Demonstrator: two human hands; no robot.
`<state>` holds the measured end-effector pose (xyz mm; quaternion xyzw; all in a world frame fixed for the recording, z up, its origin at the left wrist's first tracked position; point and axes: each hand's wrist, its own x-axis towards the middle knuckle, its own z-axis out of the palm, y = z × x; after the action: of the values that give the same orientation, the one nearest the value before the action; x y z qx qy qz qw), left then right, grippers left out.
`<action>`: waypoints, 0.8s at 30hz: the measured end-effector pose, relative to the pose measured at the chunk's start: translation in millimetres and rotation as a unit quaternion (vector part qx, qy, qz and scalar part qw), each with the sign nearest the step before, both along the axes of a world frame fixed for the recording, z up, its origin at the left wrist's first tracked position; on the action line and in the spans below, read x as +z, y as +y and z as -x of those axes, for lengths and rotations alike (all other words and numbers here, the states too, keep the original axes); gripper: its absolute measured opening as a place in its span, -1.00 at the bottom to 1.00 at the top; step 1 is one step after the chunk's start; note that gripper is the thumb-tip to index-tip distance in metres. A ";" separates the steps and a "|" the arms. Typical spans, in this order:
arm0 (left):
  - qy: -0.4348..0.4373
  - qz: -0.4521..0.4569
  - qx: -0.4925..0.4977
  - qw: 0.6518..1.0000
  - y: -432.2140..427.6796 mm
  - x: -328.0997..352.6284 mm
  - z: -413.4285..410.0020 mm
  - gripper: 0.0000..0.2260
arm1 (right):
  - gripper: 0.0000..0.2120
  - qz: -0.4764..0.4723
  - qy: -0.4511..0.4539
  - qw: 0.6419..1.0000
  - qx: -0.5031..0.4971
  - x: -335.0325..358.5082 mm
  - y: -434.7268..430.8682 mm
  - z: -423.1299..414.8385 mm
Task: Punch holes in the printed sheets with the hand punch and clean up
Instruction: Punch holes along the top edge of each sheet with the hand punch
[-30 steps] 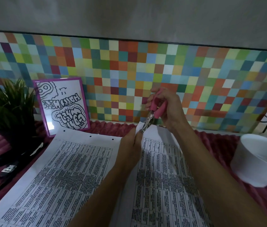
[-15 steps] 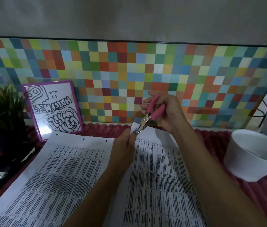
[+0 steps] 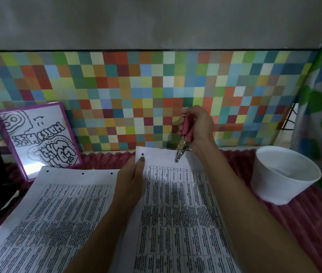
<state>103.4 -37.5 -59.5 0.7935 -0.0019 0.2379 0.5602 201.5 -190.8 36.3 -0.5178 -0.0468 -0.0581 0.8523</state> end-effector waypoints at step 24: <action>0.022 0.014 0.003 1.000 -3.2 5.4 3.3 -0.70 | -0.82 -0.022 -0.028 0.999 -0.039 -6.7 5.4 2.8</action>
<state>100.2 -40.7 -54.1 0.7905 0.0167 0.2220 0.5705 198.7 -185.4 29.6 -0.4986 -0.0496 -0.1069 0.8588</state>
